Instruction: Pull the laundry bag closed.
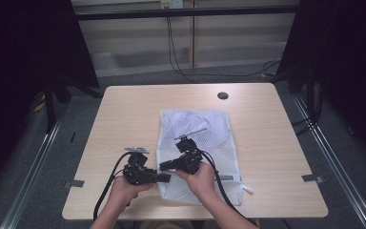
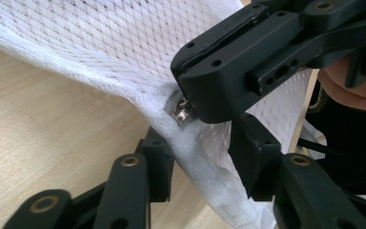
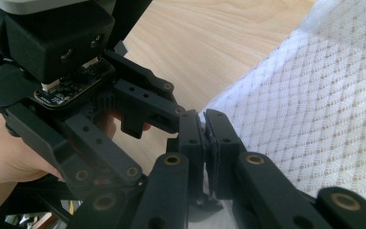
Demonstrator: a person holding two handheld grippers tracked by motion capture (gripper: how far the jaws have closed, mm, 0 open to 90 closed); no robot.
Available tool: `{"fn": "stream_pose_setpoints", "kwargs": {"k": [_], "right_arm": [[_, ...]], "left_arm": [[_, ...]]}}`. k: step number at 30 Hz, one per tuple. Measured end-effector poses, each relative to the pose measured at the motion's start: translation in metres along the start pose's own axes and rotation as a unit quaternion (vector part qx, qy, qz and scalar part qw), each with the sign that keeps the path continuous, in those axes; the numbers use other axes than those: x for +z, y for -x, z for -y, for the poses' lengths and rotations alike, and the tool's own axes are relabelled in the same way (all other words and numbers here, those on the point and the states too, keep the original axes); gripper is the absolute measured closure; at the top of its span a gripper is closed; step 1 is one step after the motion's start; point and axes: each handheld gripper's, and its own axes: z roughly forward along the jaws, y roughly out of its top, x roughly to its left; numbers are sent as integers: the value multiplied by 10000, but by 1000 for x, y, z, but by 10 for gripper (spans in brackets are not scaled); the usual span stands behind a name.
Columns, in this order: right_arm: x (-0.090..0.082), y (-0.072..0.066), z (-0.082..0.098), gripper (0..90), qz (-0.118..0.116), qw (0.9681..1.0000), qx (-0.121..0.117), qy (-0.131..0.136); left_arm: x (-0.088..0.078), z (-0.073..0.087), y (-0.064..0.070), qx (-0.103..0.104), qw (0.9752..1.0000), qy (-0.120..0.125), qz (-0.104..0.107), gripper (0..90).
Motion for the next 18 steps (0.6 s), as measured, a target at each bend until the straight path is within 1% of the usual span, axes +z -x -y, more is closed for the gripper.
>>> {"fn": "stream_pose_setpoints", "kwargs": {"k": [1, 5, 6, 9, 10, 12, 13, 16, 17, 18], "right_arm": [[0, 0, 0, 861, -5, 10000, -2, 15], [-1, -1, 0, 863, -21, 10000, 5, 46], [-2, -1, 0, 863, -18, 10000, 6, 50], [-3, -1, 0, 864, -32, 10000, 0, 54], [-4, 0, 0, 864, -59, 10000, 9, 63], [-4, -1, -1, 864, -59, 9999, 25, 78], [-5, -1, -1, 864, -64, 9999, 33, 79], [-5, 0, 0, 864, -85, 9999, 29, 57], [-6, 1, 0, 865, -110, 9999, 92, 79], [-6, 1, 0, 865, -130, 9998, 102, 66]], "left_arm": [[0, 0, 0, -39, 10000, 16, 47, 637], [1, 0, 0, -77, 9999, 30, 75, 684], [0, 0, 0, -115, 9999, 60, 29, 710], [-1, 0, -1, -103, 9999, 81, -3, 788], [-1, 0, -1, -132, 9999, 91, -9, 818], [-1, 0, -1, -214, 9997, 126, -4, 845], [-1, 0, -1, -212, 9997, 112, -24, 860], [-1, 0, -1, -261, 9996, 79, 20, 870], [-1, 0, -1, -338, 9994, 97, 7, 875], [-1, 0, -1, -338, 9994, 97, 7, 877]]}}
